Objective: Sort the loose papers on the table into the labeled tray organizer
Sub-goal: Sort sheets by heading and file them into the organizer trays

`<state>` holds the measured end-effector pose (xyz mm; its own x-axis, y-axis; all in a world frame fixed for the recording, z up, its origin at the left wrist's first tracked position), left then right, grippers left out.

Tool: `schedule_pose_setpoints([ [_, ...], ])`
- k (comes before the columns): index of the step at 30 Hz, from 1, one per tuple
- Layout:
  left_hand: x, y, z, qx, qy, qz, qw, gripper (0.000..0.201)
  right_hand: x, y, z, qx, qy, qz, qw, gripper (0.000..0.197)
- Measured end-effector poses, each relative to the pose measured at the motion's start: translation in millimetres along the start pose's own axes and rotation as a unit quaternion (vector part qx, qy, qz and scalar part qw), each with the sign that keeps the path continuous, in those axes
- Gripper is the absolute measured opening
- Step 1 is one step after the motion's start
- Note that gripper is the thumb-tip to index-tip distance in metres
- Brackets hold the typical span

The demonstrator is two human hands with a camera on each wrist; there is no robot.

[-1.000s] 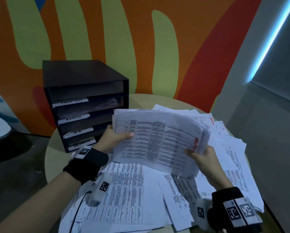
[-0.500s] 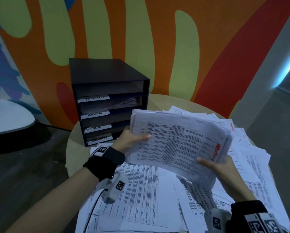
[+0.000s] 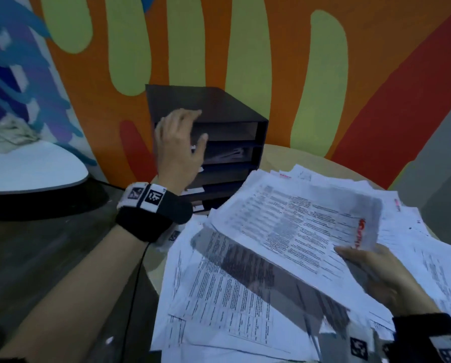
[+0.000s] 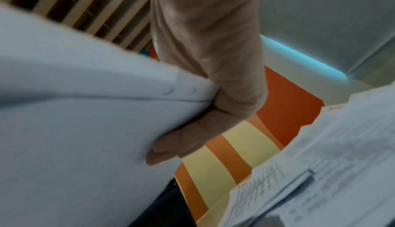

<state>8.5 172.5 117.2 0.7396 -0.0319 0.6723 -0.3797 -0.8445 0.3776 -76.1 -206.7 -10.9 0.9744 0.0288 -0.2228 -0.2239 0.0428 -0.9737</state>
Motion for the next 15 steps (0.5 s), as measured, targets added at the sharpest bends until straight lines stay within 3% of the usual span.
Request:
schedule_pose_setpoints([
  [3,8,-33,-7,0.07,-0.062,-0.053,0.994,0.042,5,6,27,0.006,-0.047,0.063,0.997,0.019],
  [5,7,-44,-6,0.087,-0.09,-0.051,0.991,0.042,12,11,43,-0.003,-0.059,0.096,0.994,0.018],
  [11,7,-48,-12,0.041,-0.043,0.015,0.998,0.036,60,47,86,0.073,-0.047,0.139,0.986,0.03],
  [15,1,-50,-5,0.034,0.0,0.036,0.999,0.036,95,63,125,0.136,-0.043,0.135,0.981,0.018],
])
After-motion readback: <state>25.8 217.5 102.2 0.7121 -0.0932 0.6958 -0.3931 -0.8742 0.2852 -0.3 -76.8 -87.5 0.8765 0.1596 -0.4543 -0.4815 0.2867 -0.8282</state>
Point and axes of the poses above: each hand's wrist, its own x-axis towards the middle knuckle, its own z-axis out of the palm, y = z × x, the point moved 7 cm from there along x, towards the middle knuckle, and after that the axes turned 15 degrees about -y, right-handed, at the moved point
